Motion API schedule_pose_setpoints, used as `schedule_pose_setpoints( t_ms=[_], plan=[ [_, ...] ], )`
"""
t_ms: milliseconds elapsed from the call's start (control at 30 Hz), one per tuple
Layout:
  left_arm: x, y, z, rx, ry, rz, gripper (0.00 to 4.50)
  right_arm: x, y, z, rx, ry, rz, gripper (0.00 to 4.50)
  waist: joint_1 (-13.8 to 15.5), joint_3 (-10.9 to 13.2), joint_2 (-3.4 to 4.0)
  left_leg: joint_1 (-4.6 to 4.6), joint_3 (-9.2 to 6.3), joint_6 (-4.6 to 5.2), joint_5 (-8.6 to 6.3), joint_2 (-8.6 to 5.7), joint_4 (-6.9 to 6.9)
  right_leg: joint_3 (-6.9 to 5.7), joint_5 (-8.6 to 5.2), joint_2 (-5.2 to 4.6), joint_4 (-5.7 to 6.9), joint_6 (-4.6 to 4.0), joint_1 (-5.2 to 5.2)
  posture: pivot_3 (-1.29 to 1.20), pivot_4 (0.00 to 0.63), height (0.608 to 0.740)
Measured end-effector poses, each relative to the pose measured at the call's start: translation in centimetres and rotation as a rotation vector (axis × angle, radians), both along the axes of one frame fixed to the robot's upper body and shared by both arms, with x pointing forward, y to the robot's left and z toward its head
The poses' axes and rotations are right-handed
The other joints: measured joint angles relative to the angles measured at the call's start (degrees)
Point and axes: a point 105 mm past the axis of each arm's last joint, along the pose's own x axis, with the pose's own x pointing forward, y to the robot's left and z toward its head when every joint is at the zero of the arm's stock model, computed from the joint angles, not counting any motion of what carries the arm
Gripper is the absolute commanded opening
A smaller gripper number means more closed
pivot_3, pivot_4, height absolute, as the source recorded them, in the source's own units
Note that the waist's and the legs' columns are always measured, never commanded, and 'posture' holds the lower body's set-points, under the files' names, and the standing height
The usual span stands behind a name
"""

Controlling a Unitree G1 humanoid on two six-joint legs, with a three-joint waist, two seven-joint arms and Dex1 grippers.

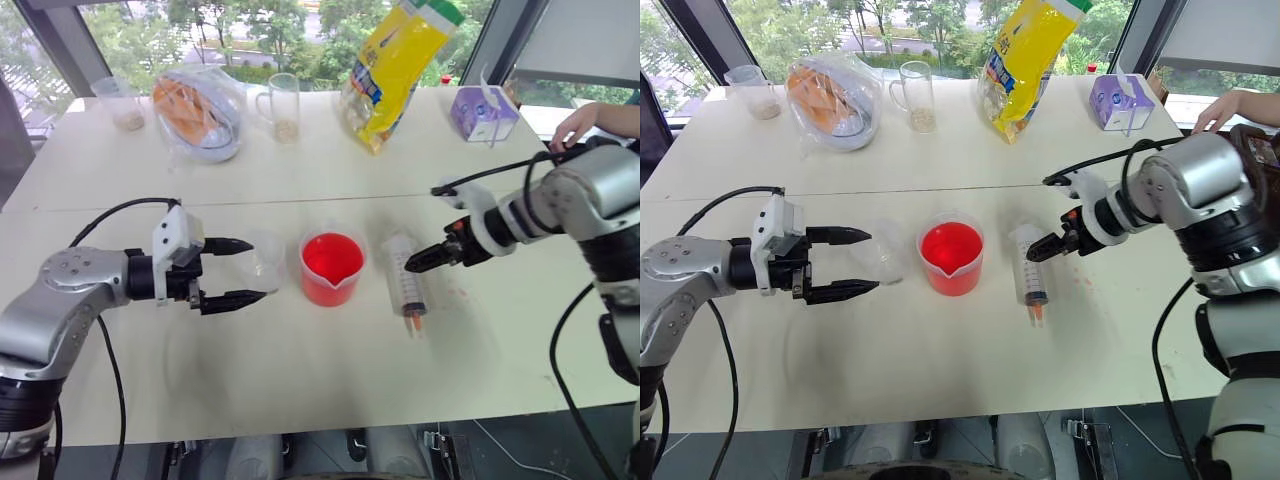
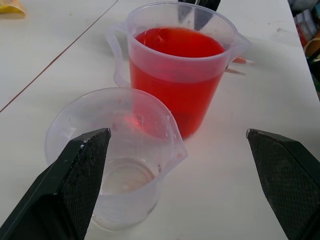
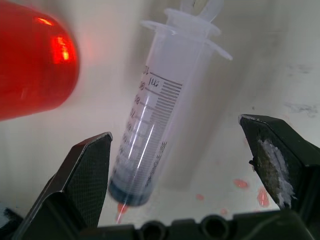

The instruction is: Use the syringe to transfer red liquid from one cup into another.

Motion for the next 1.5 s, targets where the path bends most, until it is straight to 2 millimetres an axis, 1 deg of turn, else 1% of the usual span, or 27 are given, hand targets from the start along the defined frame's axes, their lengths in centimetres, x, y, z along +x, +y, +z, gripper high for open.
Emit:
schedule_pose_setpoints(
  t_ms=[67, 133, 400, 433, 467, 500, 567, 600, 633, 733, 867, 933, 1033, 1100, 1133, 1200, 1300, 1367, 1500],
  plan=[
    [-0.1, -0.3, 0.1, 0.000, -0.013, 0.000, 4.50, 0.4, 1.0, -0.8, -0.016, 0.009, 0.004, 4.43, -0.01, 0.00, 0.00, 0.01, -0.01, 0.00, 0.00, 0.00, 0.01, 0.00, 0.01, 0.01, 0.09, 0.01, -0.01, 0.00, 0.150, 0.740],
    [-0.2, -0.4, 0.1, 0.002, -0.020, 0.001, 4.50, 0.6, 1.6, -1.4, -0.026, 0.015, 0.001, 4.43, -0.02, 0.00, 0.00, 0.02, -0.02, 0.00, 0.01, 0.00, 0.02, 0.00, 0.02, 0.02, 0.15, 0.03, -0.02, 0.00, 0.150, 0.740],
    [-0.5, -0.5, 0.0, 0.006, -0.028, 0.017, 4.50, 1.6, 2.6, -2.3, -0.106, -0.022, -0.019, 4.43, -0.05, -0.02, -0.03, 0.03, -0.04, -0.01, 0.01, -0.01, 0.03, 0.00, 0.04, 0.03, 0.19, 0.08, 0.00, 0.00, 0.150, 0.740],
    [-0.4, -0.5, 0.0, 0.006, -0.029, 0.019, 4.50, 1.6, 2.6, -2.3, -0.113, -0.026, -0.020, 3.92, -0.06, -0.03, -0.05, 0.04, -0.05, -0.01, 0.02, -0.01, 0.03, 0.00, 0.05, 0.03, 0.19, 0.08, 0.00, 0.00, 0.150, 0.740],
    [-0.4, -0.5, 0.1, 0.006, -0.029, 0.021, 4.50, 1.7, 2.7, -2.4, -0.124, -0.032, -0.022, 3.62, -0.08, -0.04, -0.05, 0.05, -0.04, -0.01, 0.02, -0.01, 0.03, 0.00, 0.05, 0.03, 0.19, 0.08, 0.01, 0.00, 0.150, 0.740],
    [-0.4, -0.5, 0.1, 0.006, -0.030, 0.022, 4.50, 1.8, 2.7, -2.5, -0.141, -0.041, -0.025, 3.16, -0.14, -0.04, -0.05, 0.07, -0.03, -0.02, 0.02, -0.01, 0.04, 0.00, 0.05, 0.03, 0.20, 0.08, 0.01, 0.00, 0.150, 0.740],
    [-0.4, -0.6, 0.1, 0.006, -0.033, 0.026, 4.50, 2.0, 2.4, -2.8, -0.171, -0.053, -0.039, 2.10, -0.19, -0.07, -0.09, 0.13, -0.03, -0.02, 0.03, 0.01, 0.03, 0.00, 0.05, 0.06, 0.21, 0.08, 0.06, 0.00, 0.150, 0.740],
    [-0.4, -0.5, 0.1, 0.006, -0.034, 0.028, 4.50, 2.0, 2.3, -2.8, -0.183, -0.060, -0.043, 1.64, -0.22, -0.09, -0.11, 0.17, -0.03, -0.02, 0.02, 0.03, 0.03, 0.00, 0.05, 0.08, 0.21, 0.08, 0.08, 0.00, 0.150, 0.740],
    [-0.3, -0.5, 0.1, 0.006, -0.035, 0.029, 4.50, 2.0, 2.4, -2.9, -0.191, -0.068, -0.035, 1.42, -0.29, -0.11, -0.14, 0.22, -0.03, -0.02, 0.02, 0.05, 0.03, 0.01, 0.05, 0.10, 0.21, 0.08, 0.12, 0.00, 0.150, 0.740],
    [-0.3, -0.5, 0.2, 0.007, -0.041, 0.032, 4.50, 1.8, 2.7, -3.3, -0.228, -0.093, -0.002, 1.41, -0.28, -0.17, -0.24, 0.44, -0.04, -0.01, 0.02, 0.07, 0.01, 0.00, 0.04, 0.13, 0.21, 0.07, 0.32, 0.00, 0.150, 0.740],
    [0.0, -0.6, 1.2, 0.014, -0.079, 0.025, 4.50, 1.3, 2.5, -3.8, -0.260, -0.126, 0.030, 1.41, 0.00, -0.36, -0.53, 0.68, -0.14, -0.02, 0.01, 0.06, 0.01, -0.02, 0.00, 0.13, 0.15, 0.01, 0.62, 0.00, 0.150, 0.740],
    [0.2, -0.4, 1.6, 0.013, -0.089, 0.030, 4.50, 1.0, 2.2, -3.8, -0.259, -0.135, 0.034, 1.41, 0.19, -0.37, -0.54, 0.67, -0.17, -0.02, 0.01, 0.03, 0.01, -0.02, -0.04, 0.09, 0.14, -0.04, 0.64, 0.00, 0.150, 0.740],
    [1.2, -0.1, 3.2, 0.000, -0.131, 0.042, 4.50, 0.6, 0.8, -3.3, -0.199, -0.120, -0.012, 1.41, 1.22, -0.34, -0.50, 0.60, -0.17, -0.02, 0.01, -0.04, 0.01, -0.02, -0.02, 0.06, 0.08, -0.02, 0.62, 0.00, 0.150, 0.740],
    [1.5, 0.2, 3.7, -0.003, -0.141, 0.050, 4.50, 0.4, 0.0, -2.6, -0.160, -0.121, -0.039, 1.41, 1.23, -0.30, -0.43, 0.55, -0.09, -0.01, 0.01, -0.04, 0.01, 0.01, 0.02, 0.04, 0.06, 0.05, 0.55, 0.00, 0.150, 0.740],
    [1.5, 0.2, 3.8, -0.007, -0.138, 0.049, 4.50, 0.5, 0.0, -2.0, -0.138, -0.141, -0.042, 1.41, 1.20, -0.29, -0.43, 0.53, -0.06, -0.01, 0.01, -0.04, 0.01, 0.02, 0.02, 0.04, 0.06, 0.06, 0.52, 0.00, 0.150, 0.740],
    [1.6, 0.2, 4.1, -0.026, -0.126, 0.038, 4.50, 0.6, 0.1, 0.0, -0.089, -0.213, -0.040, 1.41, 1.06, -0.26, -0.41, 0.48, -0.05, -0.01, 0.01, -0.02, 0.00, 0.02, 0.03, 0.06, 0.12, 0.08, 0.42, 0.00, 0.150, 0.740],
    [1.9, -0.1, 5.6, -0.059, -0.140, 0.023, 4.50, 0.9, 0.5, 3.5, 0.019, -0.355, -0.032, 1.41, 1.00, -0.26, -0.41, 0.50, -0.07, -0.01, 0.01, 0.04, -0.01, 0.01, 0.03, 0.14, 0.17, 0.08, 0.39, 0.00, 0.150, 0.740],
    [1.9, -0.1, 6.6, -0.088, -0.137, 0.013, 4.50, 0.9, 1.7, 6.3, 0.132, -0.489, 0.006, 1.41, 0.79, -0.25, -0.40, 0.50, -0.06, -0.01, 0.01, 0.06, -0.02, 0.01, 0.03, 0.16, 0.18, 0.09, 0.38, 0.00, 0.150, 0.740],
    [2.2, -0.4, 8.5, -0.144, -0.139, -0.008, 4.50, -0.1, 4.4, 11.8, 0.346, -0.778, 0.149, 1.41, 0.42, -0.25, -0.41, 0.50, -0.10, -0.01, 0.01, 0.06, -0.03, 0.01, 0.03, 0.19, 0.19, 0.10, 0.41, 0.00, 0.150, 0.740]
  ],
)
